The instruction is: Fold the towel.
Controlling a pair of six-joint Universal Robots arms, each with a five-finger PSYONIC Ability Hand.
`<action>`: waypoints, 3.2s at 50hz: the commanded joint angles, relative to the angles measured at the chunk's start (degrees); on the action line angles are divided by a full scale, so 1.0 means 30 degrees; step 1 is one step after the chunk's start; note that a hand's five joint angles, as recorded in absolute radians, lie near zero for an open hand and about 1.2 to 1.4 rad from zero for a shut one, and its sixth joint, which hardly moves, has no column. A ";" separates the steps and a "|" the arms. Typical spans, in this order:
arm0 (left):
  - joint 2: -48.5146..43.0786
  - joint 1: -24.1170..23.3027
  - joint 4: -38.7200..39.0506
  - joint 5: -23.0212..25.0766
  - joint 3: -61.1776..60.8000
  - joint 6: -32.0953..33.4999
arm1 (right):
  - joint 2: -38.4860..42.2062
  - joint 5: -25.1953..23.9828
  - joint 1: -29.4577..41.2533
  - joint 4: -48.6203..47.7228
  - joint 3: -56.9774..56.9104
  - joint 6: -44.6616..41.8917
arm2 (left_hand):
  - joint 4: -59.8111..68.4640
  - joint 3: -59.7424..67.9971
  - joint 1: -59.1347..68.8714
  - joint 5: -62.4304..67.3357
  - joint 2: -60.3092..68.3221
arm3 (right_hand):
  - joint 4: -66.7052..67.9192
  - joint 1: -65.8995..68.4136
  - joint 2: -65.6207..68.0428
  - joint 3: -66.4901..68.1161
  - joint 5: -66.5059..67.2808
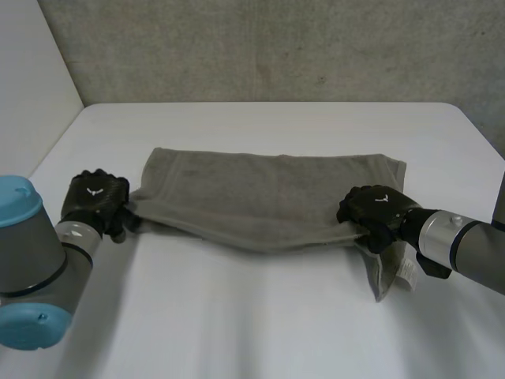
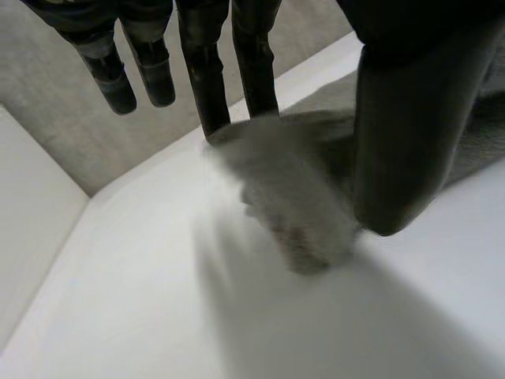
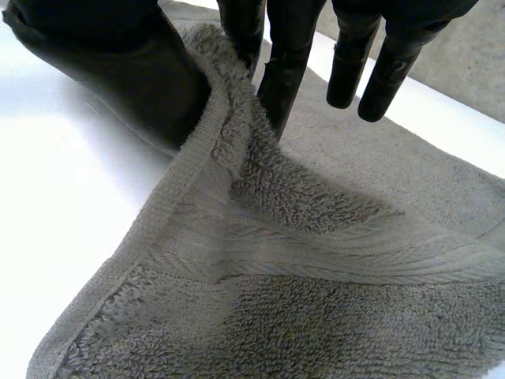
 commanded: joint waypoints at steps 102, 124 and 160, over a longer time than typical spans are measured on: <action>-0.2623 -0.1155 0.1924 0.0275 0.1089 0.3102 | 0.0282 0.0028 -0.0001 -0.0177 0.0276 -0.0004 | -0.1254 -0.1101 1.5230 1.5603 1.5120 | -0.1450 0.1591 0.2392 -0.1005 0.1506; 0.4585 -0.0012 0.0605 0.1184 0.0737 -0.0355 | -0.3878 0.0058 -0.2370 0.0203 -0.0428 0.2164 | -0.1254 -0.1101 1.5276 1.5649 1.5166 | -0.1450 0.1591 0.2392 -0.1005 0.1506; 0.2330 0.1570 -0.0303 0.2942 -0.1753 -0.0531 | -0.1446 0.3954 -0.2667 -0.1291 0.2442 -0.0971 | -0.1254 -0.1101 1.5276 1.5649 1.5166 | -0.1450 -1.1510 -1.0709 -0.1005 -1.1595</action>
